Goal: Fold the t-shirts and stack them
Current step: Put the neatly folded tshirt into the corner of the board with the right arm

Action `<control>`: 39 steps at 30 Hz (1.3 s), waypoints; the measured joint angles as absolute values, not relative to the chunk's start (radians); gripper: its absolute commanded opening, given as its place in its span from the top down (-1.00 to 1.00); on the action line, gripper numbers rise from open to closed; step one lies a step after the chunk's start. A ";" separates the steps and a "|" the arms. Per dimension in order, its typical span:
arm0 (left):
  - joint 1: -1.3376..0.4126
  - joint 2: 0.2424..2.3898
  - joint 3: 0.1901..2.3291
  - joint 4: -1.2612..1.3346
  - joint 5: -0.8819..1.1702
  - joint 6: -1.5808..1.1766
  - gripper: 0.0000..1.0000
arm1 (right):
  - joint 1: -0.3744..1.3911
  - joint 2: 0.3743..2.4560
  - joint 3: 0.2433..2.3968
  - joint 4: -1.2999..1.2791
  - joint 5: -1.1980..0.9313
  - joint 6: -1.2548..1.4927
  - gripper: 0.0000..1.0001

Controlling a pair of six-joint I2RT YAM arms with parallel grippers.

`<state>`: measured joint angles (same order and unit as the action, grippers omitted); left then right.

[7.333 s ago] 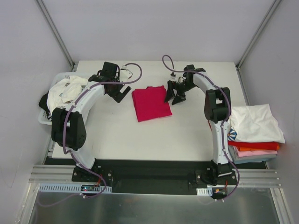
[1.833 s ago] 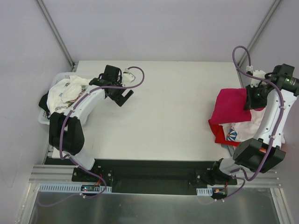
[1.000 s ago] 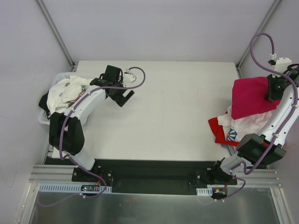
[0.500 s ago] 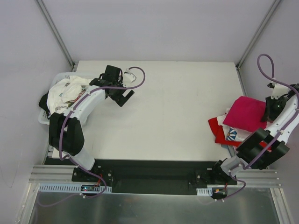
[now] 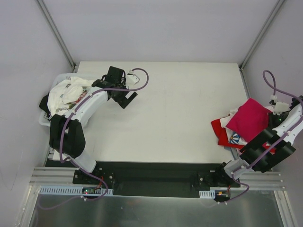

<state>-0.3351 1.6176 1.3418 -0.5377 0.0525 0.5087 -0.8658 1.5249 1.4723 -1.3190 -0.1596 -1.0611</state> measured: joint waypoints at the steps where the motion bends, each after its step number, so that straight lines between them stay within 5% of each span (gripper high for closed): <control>1: -0.337 1.618 1.342 -0.538 0.052 0.509 -0.99 | -0.874 1.525 1.470 -1.312 -0.143 -1.063 0.99; 11: -0.341 1.618 1.342 -0.540 0.052 0.514 -0.99 | -0.928 1.525 1.393 -1.249 -0.047 -1.102 0.96; 16: -0.341 1.618 1.342 -0.540 0.054 0.514 -0.99 | -0.932 1.527 1.364 -1.220 -0.022 -1.108 0.58; 21: -0.342 1.618 1.342 -0.540 0.054 0.514 -0.99 | -0.934 1.527 1.372 -1.216 -0.008 -1.107 -0.18; 39: -0.342 1.618 1.342 -0.541 0.071 0.513 -0.98 | -0.929 1.360 1.551 -1.245 -0.121 -1.098 -0.28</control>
